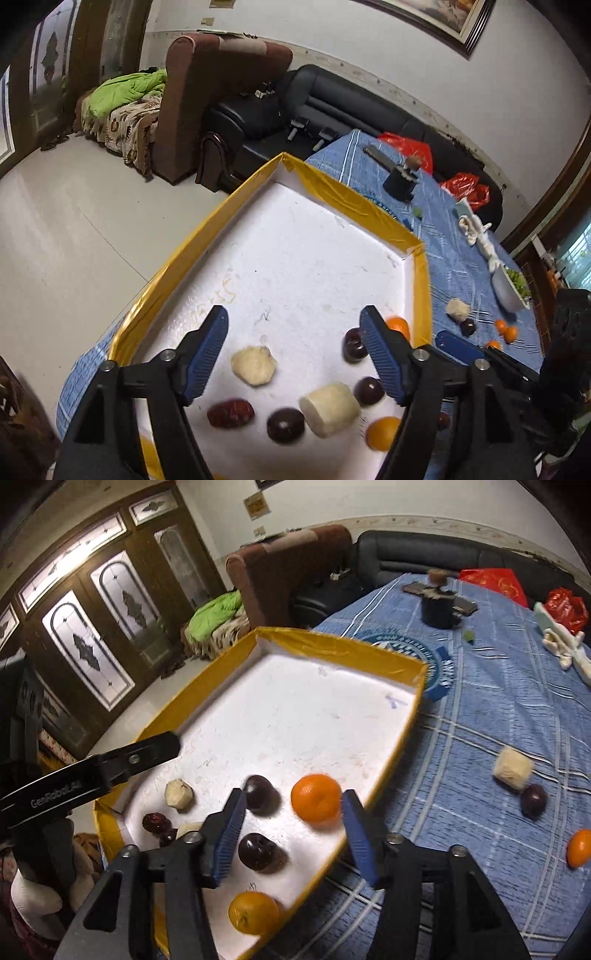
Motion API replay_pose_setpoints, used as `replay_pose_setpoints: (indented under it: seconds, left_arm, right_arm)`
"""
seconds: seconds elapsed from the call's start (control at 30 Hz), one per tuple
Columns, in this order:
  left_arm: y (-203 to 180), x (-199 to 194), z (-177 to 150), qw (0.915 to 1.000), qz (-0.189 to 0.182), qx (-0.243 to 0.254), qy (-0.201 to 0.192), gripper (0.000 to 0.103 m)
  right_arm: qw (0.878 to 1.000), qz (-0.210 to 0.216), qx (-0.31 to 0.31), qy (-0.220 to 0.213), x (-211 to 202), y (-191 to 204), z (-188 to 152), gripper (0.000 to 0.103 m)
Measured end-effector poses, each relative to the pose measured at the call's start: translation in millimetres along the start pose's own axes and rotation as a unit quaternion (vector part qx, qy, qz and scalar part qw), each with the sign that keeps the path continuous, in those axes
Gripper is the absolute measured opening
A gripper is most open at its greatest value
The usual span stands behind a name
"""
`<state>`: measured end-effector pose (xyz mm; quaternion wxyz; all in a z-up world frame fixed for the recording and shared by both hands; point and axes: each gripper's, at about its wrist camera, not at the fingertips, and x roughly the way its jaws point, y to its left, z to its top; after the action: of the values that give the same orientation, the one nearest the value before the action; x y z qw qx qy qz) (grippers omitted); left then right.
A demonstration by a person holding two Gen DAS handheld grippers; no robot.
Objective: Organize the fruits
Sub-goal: 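Carry the plum and orange into the tray and open both tools, then move the left tool to a red date while the right approaches an orange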
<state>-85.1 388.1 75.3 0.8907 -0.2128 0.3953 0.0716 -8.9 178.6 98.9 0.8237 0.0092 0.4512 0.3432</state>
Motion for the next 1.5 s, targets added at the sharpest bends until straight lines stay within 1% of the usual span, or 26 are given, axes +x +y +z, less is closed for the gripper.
replay_pose_setpoints:
  seconds: [0.07, 0.2, 0.37, 0.47, 0.57, 0.6, 0.73, 0.83, 0.9, 1.0, 1.13, 1.2, 1.27, 1.37, 1.43, 1.5]
  left_arm:
    - [-6, -7, -5, 1.0000, -0.005, 0.004, -0.002, 0.077]
    - [-27, -15, -18, 0.9993, -0.028, 0.023, 0.008, 0.078]
    - [-53, -24, -35, 0.9979, -0.047, 0.042, 0.013, 0.082]
    - [-66, -27, -44, 0.9970, -0.057, 0.049, 0.017, 0.082]
    - [-81, -27, -53, 0.9957, -0.066, 0.060, 0.026, 0.082]
    - [-86, -27, -56, 0.9951, -0.068, 0.065, 0.028, 0.082]
    - [-108, -22, -67, 0.9925, -0.077, 0.085, 0.043, 0.082]
    - [-125, -14, -76, 0.9899, -0.082, 0.101, 0.057, 0.082]
    - [-137, -7, -83, 0.9878, -0.082, 0.115, 0.065, 0.082]
    - [-155, 1, -96, 0.9827, -0.083, 0.147, 0.075, 0.082]
    - [-172, 10, -116, 0.9723, -0.088, 0.197, 0.089, 0.082]
    - [-177, 14, -124, 0.9681, -0.086, 0.217, 0.091, 0.082]
    - [-181, 16, -129, 0.9649, -0.083, 0.232, 0.091, 0.082]
    - [-181, 19, -131, 0.9627, -0.078, 0.243, 0.089, 0.082]
    - [-182, 21, -131, 0.9610, -0.078, 0.251, 0.085, 0.082]
    - [-182, 25, -131, 0.9601, -0.074, 0.256, 0.086, 0.082]
  right_arm:
    - [1.000, -0.003, 0.010, -0.009, -11, -6, -3, 0.066]
    - [0.999, -0.010, 0.025, -0.019, -31, -18, -16, 0.066]
    - [0.998, -0.040, 0.039, -0.038, -66, -45, -43, 0.068]
    - [0.995, -0.063, 0.065, -0.044, -89, -77, -63, 0.068]
    - [0.989, -0.095, 0.097, -0.051, -115, -115, -83, 0.068]
    - [0.986, -0.110, 0.111, -0.053, -124, -133, -91, 0.068]
    - [0.975, -0.145, 0.159, -0.060, -152, -179, -115, 0.068]
    - [0.968, -0.161, 0.184, -0.064, -165, -203, -129, 0.068]
    - [0.965, -0.164, 0.192, -0.065, -168, -212, -131, 0.068]
    - [0.967, -0.159, 0.191, -0.063, -163, -215, -126, 0.068]
    - [0.974, -0.131, 0.171, -0.067, -150, -209, -109, 0.068]
    - [0.979, -0.116, 0.158, -0.061, -136, -202, -94, 0.069]
    - [0.979, -0.119, 0.153, -0.055, -122, -201, -81, 0.069]
    - [0.978, -0.134, 0.149, -0.048, -104, -202, -71, 0.069]
    - [0.977, -0.145, 0.148, -0.047, -96, -204, -67, 0.069]
    - [0.977, -0.145, 0.149, -0.046, -90, -207, -67, 0.069]
